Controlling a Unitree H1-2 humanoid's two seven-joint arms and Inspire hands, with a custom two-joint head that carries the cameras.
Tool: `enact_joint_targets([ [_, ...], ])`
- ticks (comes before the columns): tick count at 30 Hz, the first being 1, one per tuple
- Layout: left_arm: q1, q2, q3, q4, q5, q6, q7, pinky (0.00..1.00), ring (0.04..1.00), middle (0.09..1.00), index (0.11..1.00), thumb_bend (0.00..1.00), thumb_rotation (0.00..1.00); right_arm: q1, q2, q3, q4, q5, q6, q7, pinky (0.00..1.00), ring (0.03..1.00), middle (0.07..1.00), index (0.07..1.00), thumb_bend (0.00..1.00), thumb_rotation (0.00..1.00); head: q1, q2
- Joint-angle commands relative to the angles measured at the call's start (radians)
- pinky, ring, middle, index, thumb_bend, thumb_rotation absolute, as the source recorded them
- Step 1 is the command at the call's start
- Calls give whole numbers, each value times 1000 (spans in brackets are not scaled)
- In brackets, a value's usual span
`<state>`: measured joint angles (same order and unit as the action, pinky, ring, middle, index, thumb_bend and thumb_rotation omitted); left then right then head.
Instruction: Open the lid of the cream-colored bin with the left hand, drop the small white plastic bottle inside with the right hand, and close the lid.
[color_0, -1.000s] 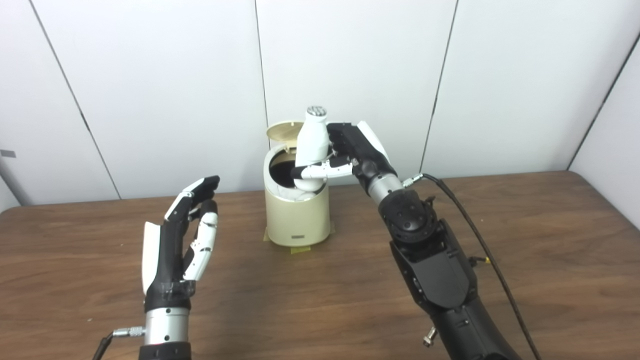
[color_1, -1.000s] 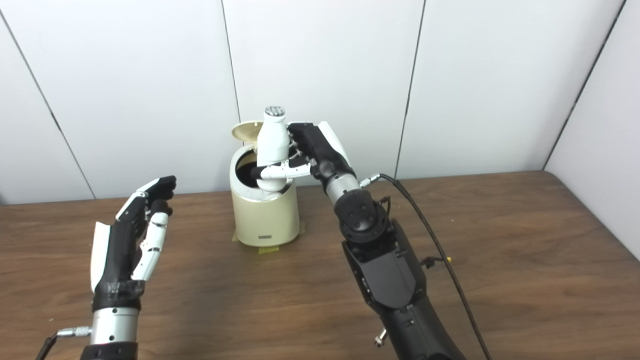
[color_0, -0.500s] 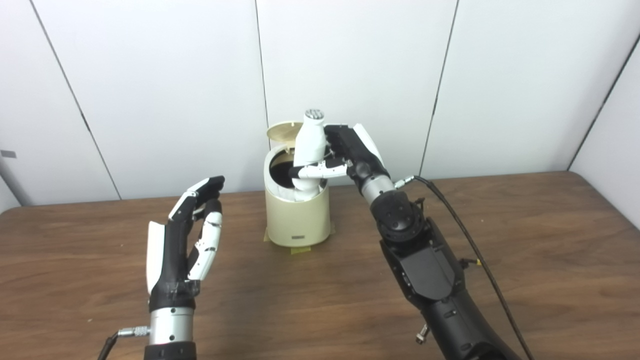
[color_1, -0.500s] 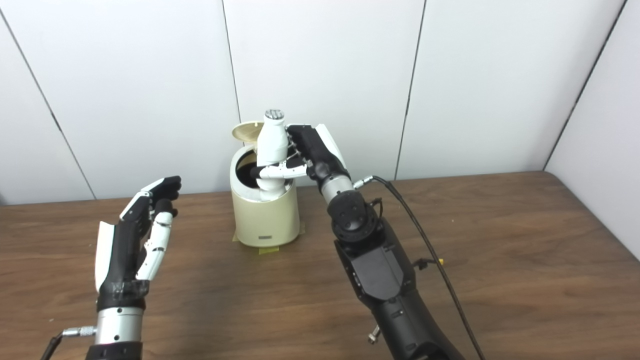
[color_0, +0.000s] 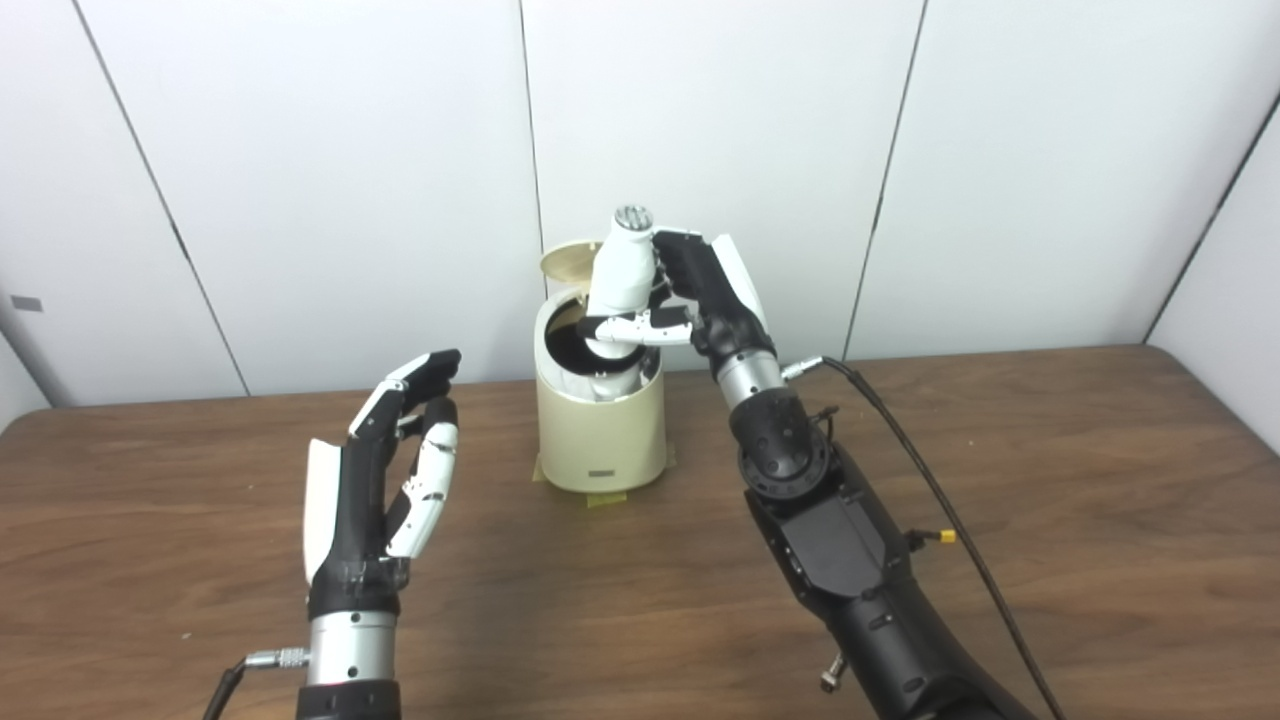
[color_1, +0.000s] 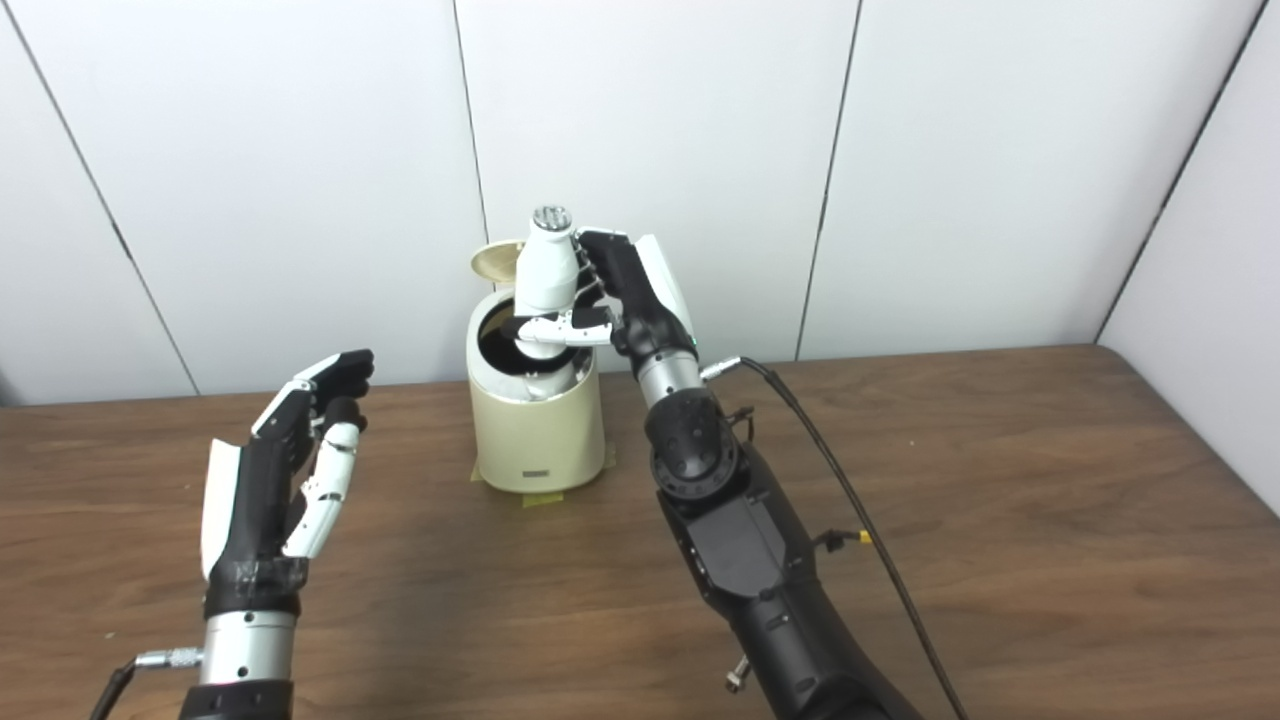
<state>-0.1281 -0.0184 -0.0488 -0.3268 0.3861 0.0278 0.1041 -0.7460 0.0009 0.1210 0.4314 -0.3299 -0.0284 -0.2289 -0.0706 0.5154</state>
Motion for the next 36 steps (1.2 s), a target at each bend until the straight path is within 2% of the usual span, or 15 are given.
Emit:
enact_joint_targets([
  [1,-35,-3,-5,-29,5,-25,6,683,792,800,792,302,754,-67,7,1,4,-22,-95,-50,344,430,478,512,518,0,-1,2],
  [4,-34,-3,-6,-30,7,-28,8,680,789,798,792,298,749,-75,16,-5,49,-25,-145,-90,336,426,477,517,517,0,1,2],
  [10,-35,0,-6,-29,6,-34,9,698,790,798,798,298,766,-89,19,-2,104,-43,-185,-132,326,421,475,521,516,0,1,4],
  [15,-36,0,-8,-29,10,-38,11,694,786,795,796,291,763,-84,4,14,151,-36,-253,-107,338,428,475,512,518,0,4,3],
  [21,-37,-3,-8,-36,17,-36,16,694,785,794,795,302,785,-67,-37,56,224,-62,-343,-82,347,422,482,508,518,0,5,4],
  [27,-35,-2,-6,-44,17,-27,12,702,792,799,797,311,805,-62,-64,94,264,-99,-429,-96,370,429,488,493,519,0,3,7],
  [36,-34,-4,-6,-42,9,-24,10,716,797,802,802,315,799,-57,-113,212,264,-109,-441,-169,370,424,500,489,519,0,2,7],
])
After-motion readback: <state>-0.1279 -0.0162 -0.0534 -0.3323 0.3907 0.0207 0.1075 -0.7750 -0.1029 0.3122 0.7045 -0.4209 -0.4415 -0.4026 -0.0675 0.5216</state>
